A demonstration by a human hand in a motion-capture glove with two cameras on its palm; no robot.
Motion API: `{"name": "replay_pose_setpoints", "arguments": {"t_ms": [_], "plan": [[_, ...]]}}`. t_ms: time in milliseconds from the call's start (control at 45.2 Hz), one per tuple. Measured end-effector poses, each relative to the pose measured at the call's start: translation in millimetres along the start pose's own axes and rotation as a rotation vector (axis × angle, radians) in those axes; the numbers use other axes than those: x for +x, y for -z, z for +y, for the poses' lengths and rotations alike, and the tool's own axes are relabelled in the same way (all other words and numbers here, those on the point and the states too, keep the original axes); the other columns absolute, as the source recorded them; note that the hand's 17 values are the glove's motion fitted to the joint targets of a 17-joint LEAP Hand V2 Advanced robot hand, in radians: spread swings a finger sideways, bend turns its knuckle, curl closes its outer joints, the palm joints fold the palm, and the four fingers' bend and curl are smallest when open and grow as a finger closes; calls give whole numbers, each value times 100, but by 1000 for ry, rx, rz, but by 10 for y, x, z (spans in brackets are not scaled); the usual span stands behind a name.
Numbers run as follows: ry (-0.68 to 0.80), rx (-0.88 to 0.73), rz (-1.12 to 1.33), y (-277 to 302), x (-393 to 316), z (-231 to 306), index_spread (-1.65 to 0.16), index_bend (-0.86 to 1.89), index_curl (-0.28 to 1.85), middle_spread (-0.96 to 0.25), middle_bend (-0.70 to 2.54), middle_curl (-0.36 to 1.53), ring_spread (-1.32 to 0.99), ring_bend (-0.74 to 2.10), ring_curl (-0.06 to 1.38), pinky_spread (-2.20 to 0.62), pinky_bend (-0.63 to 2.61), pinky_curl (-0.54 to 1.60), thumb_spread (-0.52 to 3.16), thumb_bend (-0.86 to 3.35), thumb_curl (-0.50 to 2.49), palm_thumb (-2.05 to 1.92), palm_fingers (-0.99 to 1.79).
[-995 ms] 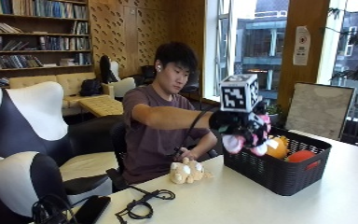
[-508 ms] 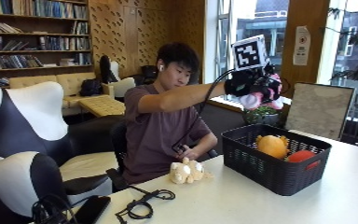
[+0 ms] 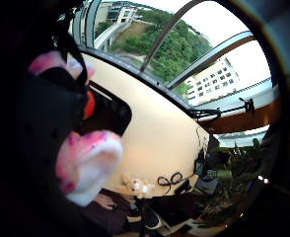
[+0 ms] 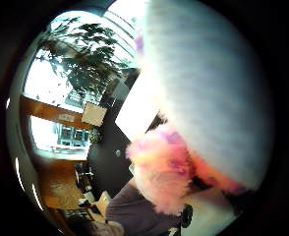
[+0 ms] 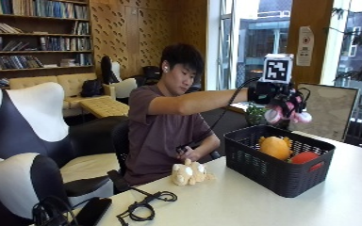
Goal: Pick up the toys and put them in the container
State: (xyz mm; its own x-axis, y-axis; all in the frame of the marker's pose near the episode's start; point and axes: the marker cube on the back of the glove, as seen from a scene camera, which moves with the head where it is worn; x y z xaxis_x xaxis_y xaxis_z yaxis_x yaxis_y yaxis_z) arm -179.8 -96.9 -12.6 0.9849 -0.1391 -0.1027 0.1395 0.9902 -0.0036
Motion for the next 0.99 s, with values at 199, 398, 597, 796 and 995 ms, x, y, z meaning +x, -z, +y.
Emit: {"name": "replay_pose_setpoints", "arguments": {"t_ms": [199, 398, 597, 796, 995], "plan": [[32, -342, 35, -256, -2, 119, -26, 20, 82, -14, 29, 64, -16, 79, 60, -14, 146, 65, 104, -7, 72, 31, -66], [95, -286, 133, -123, 296, 242, -26, 3, 54, -2, 6, 47, -1, 51, 47, -2, 137, 58, 120, -3, 60, 20, -45], [-123, -247, 87, 280, 691, 599, -25, 5, 41, 1, 7, 37, 5, 39, 42, 3, 125, 50, 128, -2, 51, 15, -38], [-233, -188, 92, 705, 1427, 1282, -23, 6, 33, 1, 10, 32, 5, 31, 40, 4, 98, 41, 131, -2, 44, 8, -37], [-317, -105, 57, 873, 2112, 1940, -22, 5, 25, 1, 12, 29, 5, 26, 38, 4, 92, 38, 132, -2, 40, 6, -30]]}}
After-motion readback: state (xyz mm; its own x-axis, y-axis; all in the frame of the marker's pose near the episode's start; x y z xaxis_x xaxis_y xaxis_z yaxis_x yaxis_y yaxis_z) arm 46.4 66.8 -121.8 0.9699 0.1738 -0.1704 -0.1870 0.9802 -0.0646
